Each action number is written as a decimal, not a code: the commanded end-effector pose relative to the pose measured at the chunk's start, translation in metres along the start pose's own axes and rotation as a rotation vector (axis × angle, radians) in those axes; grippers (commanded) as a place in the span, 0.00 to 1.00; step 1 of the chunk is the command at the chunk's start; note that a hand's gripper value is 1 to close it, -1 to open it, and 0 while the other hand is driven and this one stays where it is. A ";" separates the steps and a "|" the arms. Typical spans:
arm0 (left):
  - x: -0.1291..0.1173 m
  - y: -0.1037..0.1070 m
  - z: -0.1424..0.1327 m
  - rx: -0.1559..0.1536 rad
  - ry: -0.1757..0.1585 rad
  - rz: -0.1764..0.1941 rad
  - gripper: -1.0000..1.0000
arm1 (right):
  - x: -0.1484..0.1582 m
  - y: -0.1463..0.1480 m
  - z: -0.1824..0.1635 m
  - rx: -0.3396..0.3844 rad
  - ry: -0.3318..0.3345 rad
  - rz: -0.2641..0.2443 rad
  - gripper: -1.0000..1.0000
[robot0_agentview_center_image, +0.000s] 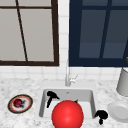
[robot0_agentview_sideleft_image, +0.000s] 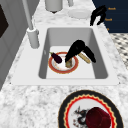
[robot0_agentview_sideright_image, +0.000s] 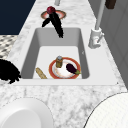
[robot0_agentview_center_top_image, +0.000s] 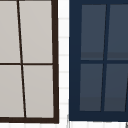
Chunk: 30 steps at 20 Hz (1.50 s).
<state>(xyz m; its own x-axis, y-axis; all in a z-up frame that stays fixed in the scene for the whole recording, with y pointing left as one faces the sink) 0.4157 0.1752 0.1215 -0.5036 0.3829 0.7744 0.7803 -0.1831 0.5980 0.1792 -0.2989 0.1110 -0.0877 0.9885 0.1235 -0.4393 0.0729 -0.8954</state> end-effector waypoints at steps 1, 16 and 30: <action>0.015 -0.006 0.002 0.072 0.036 -0.023 0.00 | 0.000 0.000 0.000 0.000 0.000 0.000 0.50; 0.033 -0.021 0.011 0.103 0.064 -0.021 0.00 | 0.000 0.000 0.000 0.000 0.000 0.000 0.50; 0.034 -0.025 0.010 0.112 0.055 -0.041 0.00 | 0.000 0.000 0.000 0.000 0.000 0.000 0.50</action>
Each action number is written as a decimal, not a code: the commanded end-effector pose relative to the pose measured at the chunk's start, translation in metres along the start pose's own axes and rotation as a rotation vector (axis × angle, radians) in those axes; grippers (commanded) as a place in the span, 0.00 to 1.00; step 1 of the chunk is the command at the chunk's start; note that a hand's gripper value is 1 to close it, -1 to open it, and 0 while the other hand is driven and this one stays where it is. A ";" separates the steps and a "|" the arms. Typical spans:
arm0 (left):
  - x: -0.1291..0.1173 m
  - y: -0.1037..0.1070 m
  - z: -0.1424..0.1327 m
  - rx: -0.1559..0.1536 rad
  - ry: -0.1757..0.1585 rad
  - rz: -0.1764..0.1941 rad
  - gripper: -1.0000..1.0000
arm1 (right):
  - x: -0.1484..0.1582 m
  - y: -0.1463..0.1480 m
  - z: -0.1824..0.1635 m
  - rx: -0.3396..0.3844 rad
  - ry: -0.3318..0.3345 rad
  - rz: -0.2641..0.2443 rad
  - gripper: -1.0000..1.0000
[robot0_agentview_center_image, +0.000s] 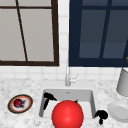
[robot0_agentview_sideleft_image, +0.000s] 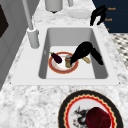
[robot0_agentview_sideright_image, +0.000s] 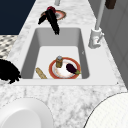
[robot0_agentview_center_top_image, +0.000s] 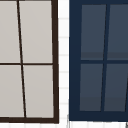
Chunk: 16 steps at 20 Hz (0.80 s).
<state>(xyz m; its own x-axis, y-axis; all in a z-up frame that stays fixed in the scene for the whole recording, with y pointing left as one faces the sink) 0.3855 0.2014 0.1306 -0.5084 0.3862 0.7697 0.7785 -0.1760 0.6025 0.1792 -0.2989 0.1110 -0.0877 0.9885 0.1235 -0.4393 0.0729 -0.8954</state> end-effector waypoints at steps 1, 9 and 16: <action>0.003 -0.004 -0.002 0.105 0.047 -0.038 0.00 | 0.000 0.000 0.000 0.000 0.000 0.000 0.50; 0.044 -0.012 -0.020 0.053 0.003 -0.060 0.00 | 0.000 0.000 0.000 0.000 0.000 0.000 0.50; 0.079 -0.013 -0.035 0.086 0.025 -0.050 0.00 | 0.000 0.000 0.000 0.000 0.000 0.000 0.50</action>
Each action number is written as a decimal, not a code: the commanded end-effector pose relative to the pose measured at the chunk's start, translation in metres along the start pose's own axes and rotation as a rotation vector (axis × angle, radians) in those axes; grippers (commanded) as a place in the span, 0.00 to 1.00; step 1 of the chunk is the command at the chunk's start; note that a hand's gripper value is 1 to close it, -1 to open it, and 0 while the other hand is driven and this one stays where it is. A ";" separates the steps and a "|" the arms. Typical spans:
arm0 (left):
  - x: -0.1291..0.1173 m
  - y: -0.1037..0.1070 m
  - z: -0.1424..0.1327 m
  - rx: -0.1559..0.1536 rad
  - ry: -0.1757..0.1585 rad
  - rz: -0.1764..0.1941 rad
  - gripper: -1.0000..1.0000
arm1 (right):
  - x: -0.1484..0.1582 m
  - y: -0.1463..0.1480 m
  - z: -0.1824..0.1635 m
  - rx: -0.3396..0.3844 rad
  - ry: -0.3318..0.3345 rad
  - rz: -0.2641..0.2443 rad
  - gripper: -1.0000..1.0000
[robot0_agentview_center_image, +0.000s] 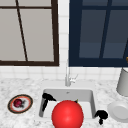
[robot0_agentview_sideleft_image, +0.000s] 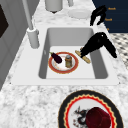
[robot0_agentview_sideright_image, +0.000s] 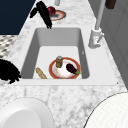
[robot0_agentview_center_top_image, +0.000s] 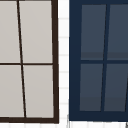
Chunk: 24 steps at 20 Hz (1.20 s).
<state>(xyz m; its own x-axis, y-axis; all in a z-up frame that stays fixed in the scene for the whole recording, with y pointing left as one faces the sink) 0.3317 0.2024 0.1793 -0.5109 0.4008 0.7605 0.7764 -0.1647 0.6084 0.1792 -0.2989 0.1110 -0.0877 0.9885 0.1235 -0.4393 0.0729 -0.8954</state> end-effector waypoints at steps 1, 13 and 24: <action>0.018 0.000 -0.008 0.078 0.040 -0.041 0.00 | 0.000 0.000 0.000 0.000 0.000 0.000 0.50; 0.067 -0.009 -0.034 0.059 0.033 -0.028 0.00 | 0.000 0.000 0.000 0.000 0.000 0.000 0.50; 0.093 -0.069 -0.061 0.063 0.020 -0.033 0.00 | 0.000 0.000 0.000 0.000 0.000 0.000 0.50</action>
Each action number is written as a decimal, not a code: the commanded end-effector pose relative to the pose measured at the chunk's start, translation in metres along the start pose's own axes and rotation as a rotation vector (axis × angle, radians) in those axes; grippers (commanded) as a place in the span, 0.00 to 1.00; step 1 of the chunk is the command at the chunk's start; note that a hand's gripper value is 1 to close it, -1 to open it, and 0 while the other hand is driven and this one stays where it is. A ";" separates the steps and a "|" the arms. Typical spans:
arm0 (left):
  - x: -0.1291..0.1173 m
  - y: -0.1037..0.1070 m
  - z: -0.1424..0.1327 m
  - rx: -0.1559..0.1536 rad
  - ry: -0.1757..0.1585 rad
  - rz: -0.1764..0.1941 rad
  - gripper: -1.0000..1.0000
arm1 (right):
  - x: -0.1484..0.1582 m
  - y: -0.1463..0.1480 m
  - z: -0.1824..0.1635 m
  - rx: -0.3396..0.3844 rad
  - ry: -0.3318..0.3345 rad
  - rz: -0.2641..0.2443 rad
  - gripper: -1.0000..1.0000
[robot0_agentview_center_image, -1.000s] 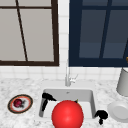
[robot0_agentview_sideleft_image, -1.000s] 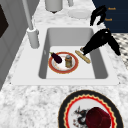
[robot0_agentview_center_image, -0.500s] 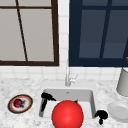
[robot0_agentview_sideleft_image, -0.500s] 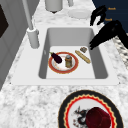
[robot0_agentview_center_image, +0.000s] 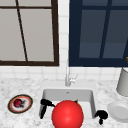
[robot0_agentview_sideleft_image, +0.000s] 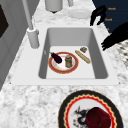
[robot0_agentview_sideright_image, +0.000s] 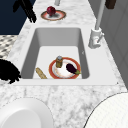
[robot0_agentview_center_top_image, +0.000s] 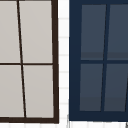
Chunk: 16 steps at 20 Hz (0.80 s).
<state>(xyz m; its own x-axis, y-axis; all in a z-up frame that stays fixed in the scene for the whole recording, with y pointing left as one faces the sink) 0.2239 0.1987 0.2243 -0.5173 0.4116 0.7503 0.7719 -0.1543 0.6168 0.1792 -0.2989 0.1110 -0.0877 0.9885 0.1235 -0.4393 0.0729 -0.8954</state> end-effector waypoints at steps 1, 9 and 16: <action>0.008 -0.015 -0.008 0.069 0.032 -0.026 0.00 | 0.000 0.000 0.000 0.000 0.000 0.000 0.50; 0.011 -0.022 -0.011 0.116 0.049 -0.033 0.00 | 0.000 0.000 0.000 0.000 0.000 0.000 0.50; -0.002 -0.051 -0.010 0.080 0.050 -0.030 0.00 | 0.000 0.000 0.000 0.000 0.000 0.000 0.50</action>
<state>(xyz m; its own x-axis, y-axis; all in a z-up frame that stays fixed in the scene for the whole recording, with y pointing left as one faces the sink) 0.1913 0.1965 0.2046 -0.5193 0.4208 0.7438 0.7710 -0.1448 0.6202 0.1792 -0.2989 0.1110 -0.0877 0.9885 0.1235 -0.4393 0.0729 -0.8954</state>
